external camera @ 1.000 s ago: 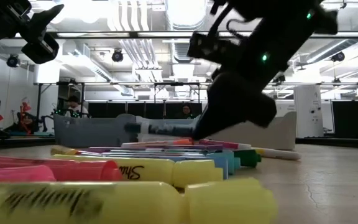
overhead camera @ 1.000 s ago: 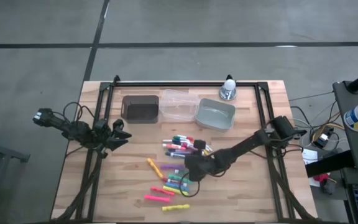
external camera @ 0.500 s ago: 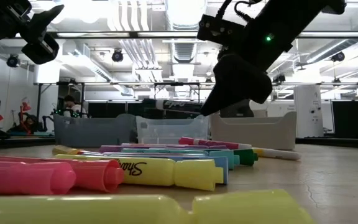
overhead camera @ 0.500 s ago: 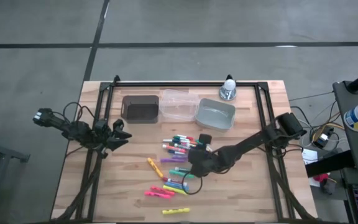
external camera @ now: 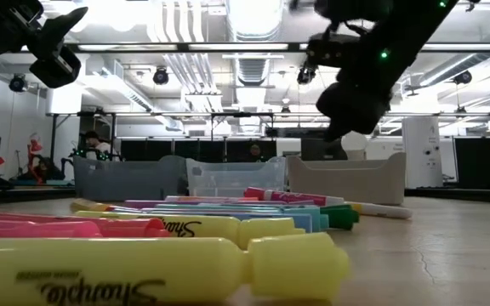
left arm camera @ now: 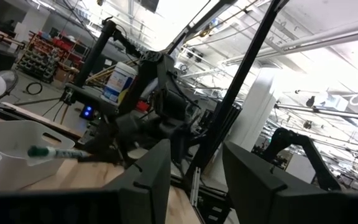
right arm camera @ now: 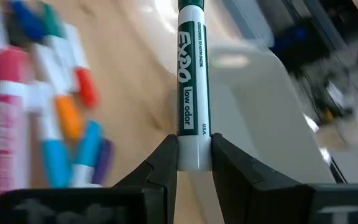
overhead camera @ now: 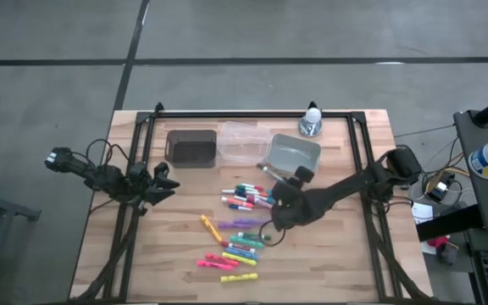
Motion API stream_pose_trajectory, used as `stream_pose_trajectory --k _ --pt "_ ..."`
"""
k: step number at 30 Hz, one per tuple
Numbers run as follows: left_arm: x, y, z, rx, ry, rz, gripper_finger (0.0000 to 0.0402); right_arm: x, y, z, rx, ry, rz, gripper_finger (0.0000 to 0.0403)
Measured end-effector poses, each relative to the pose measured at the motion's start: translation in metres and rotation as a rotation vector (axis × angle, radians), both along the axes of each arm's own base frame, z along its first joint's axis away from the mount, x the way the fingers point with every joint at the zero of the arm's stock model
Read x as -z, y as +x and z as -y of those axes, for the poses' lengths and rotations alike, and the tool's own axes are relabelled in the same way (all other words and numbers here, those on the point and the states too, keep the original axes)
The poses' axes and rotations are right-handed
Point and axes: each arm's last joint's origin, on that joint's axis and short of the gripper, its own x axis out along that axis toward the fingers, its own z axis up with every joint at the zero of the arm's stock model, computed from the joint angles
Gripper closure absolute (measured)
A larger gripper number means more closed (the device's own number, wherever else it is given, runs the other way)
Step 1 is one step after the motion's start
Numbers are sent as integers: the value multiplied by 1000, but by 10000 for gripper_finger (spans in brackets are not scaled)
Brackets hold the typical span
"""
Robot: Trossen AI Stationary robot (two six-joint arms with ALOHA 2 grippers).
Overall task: Pick & Place Markers
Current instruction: Put the green dry erase marker into the gray bin
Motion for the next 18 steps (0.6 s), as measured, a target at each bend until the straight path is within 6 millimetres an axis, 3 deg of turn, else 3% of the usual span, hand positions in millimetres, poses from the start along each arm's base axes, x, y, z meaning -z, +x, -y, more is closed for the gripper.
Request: stream_pose_trajectory --k 6,18 --pt "0 0 0 -1 -7 -2 262 -9 -11 23 151 16 9 328" --pt "0 0 0 1 -9 -5 262 -8 -9 74 282 145 -79 328"
